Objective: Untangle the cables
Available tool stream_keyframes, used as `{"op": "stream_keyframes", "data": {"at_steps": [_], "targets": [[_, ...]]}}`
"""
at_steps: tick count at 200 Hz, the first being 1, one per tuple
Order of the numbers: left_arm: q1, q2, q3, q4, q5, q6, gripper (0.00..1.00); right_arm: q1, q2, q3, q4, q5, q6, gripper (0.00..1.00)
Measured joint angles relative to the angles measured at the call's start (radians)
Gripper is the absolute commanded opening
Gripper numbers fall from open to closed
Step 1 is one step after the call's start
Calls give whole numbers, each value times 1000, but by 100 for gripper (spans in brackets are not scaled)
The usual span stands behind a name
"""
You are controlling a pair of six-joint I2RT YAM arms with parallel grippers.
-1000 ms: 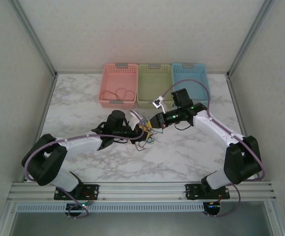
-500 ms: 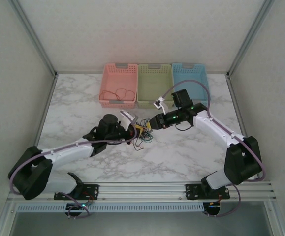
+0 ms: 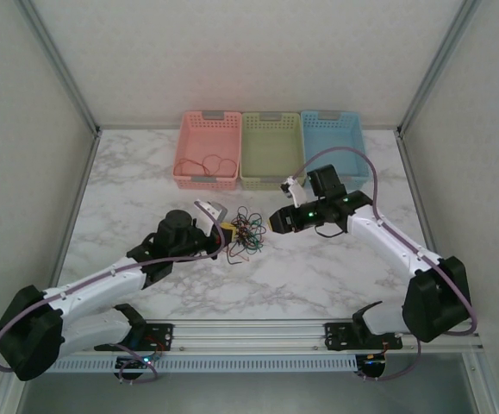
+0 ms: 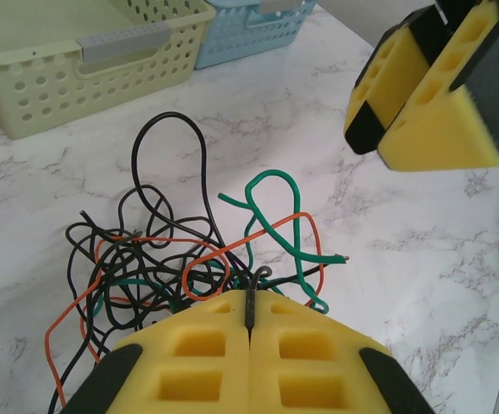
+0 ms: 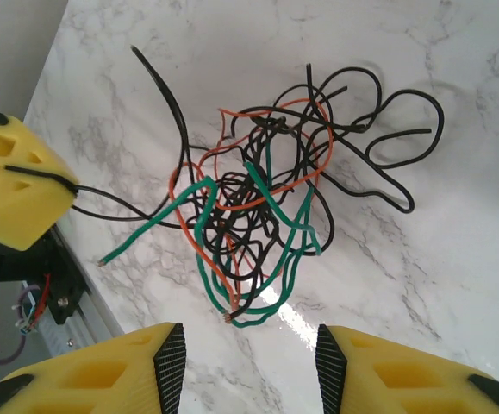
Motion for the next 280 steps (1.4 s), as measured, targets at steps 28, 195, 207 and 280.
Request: {"op": "stream_keyframes", "data": {"at_steps": [28,195,207,280], "targets": [[0,0,0,-9,-1,0,0,27,24,-7,50,2,-1,48],[0,-21,-13,-24,-4,-1,0,114,190,129,76,56,14,0],[0,-32,-14,-26,-4,-6,0,110,152,116,79,89,19,0],[1,-136,-70,-39,-30,-32,0,-12,-99,36,145,283,95,0]]}}
